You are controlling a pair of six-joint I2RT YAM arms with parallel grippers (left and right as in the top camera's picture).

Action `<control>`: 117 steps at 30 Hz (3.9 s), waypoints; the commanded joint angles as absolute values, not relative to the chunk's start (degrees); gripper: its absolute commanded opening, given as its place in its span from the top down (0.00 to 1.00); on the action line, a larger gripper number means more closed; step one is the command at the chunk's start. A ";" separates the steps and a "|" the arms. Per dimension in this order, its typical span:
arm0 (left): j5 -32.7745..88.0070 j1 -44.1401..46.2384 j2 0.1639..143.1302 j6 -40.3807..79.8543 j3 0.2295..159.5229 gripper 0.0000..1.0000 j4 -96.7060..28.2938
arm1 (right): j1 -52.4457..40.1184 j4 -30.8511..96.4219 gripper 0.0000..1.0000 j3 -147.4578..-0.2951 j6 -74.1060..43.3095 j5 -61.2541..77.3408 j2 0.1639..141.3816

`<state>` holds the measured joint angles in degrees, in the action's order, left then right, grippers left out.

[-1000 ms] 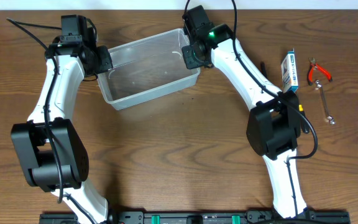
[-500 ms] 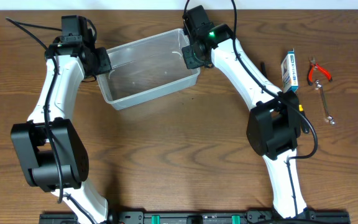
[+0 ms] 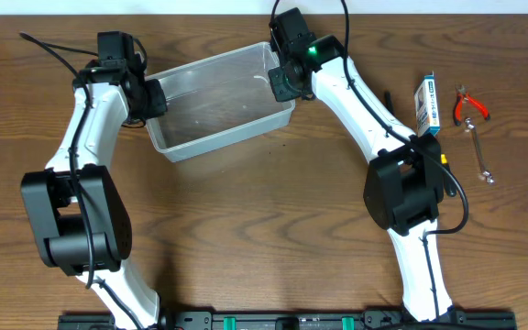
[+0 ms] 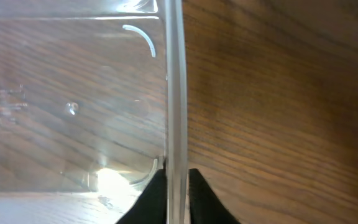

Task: Pack container
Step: 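Rotate and drag the container toward the table center with both grippers, then slide the container rightward and straighten it with both grippers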

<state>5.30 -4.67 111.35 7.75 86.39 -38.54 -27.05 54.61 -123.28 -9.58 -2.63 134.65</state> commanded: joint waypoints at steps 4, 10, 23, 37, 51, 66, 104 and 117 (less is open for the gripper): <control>4.25 -4.67 113.19 7.84 85.65 0.76 -38.54 | -26.52 54.83 0.87 -124.81 -9.10 -3.25 135.13; 4.29 -4.67 114.65 7.84 85.65 0.85 -38.89 | -26.52 55.02 0.94 -124.81 -8.47 -3.25 135.13; 4.51 -4.67 114.30 7.84 86.06 0.94 -39.55 | -26.52 54.85 0.99 -124.81 -7.57 -3.25 135.11; 11.40 -4.62 112.16 8.34 88.27 0.94 -38.74 | -26.52 56.23 0.99 -129.16 -6.96 -3.20 135.11; 11.81 1.39 110.19 9.32 93.30 0.94 -35.92 | -26.52 58.78 0.99 -133.19 -6.55 -3.27 135.11; 11.81 7.79 110.19 9.32 93.65 0.94 -33.65 | -23.57 65.12 0.99 -133.19 -6.87 -4.71 135.11; 11.79 16.23 111.74 9.32 93.51 0.94 -32.40 | -16.78 74.04 0.99 -132.84 -6.76 -4.75 135.11; 11.79 16.21 114.17 9.32 93.51 0.94 -32.27 | -16.80 74.94 0.89 -131.76 -6.76 -4.75 135.11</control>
<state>7.03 13.28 112.88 10.52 92.09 -33.06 -14.90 75.24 -131.57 -7.57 -9.08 134.91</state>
